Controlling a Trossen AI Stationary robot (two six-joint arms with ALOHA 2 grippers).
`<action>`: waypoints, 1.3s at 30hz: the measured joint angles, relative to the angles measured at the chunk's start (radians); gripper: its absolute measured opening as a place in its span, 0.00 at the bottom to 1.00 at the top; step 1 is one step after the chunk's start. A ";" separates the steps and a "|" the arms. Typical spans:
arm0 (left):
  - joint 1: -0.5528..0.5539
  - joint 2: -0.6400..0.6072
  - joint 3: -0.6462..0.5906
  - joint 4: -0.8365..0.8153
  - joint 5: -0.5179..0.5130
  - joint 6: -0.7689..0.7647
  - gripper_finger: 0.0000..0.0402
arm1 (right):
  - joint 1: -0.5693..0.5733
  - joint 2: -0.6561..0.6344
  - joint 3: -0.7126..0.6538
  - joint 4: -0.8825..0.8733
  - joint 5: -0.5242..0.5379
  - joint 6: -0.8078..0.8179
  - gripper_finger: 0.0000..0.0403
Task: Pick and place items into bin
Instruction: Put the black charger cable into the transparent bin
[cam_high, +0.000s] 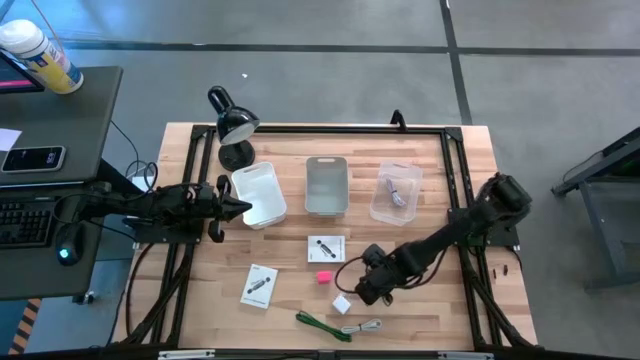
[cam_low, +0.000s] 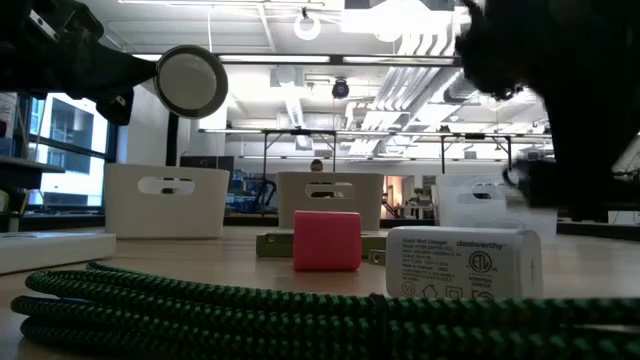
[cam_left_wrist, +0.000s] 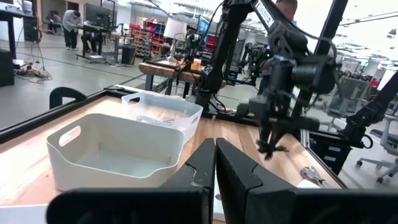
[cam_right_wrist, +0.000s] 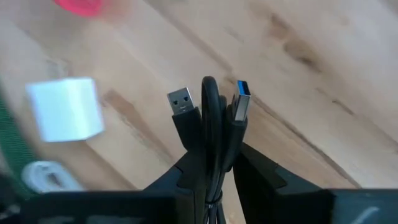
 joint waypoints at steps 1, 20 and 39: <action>0.000 0.000 0.000 0.000 0.000 0.000 0.01 | 0.000 -0.021 0.000 -0.008 0.014 0.005 0.17; 0.000 0.000 0.000 0.000 -0.001 0.000 0.01 | -0.127 -0.567 0.002 -0.195 0.447 -0.108 0.17; 0.000 0.000 0.000 0.003 -0.028 0.000 0.01 | -0.489 -0.580 0.002 -0.466 0.566 -0.240 0.17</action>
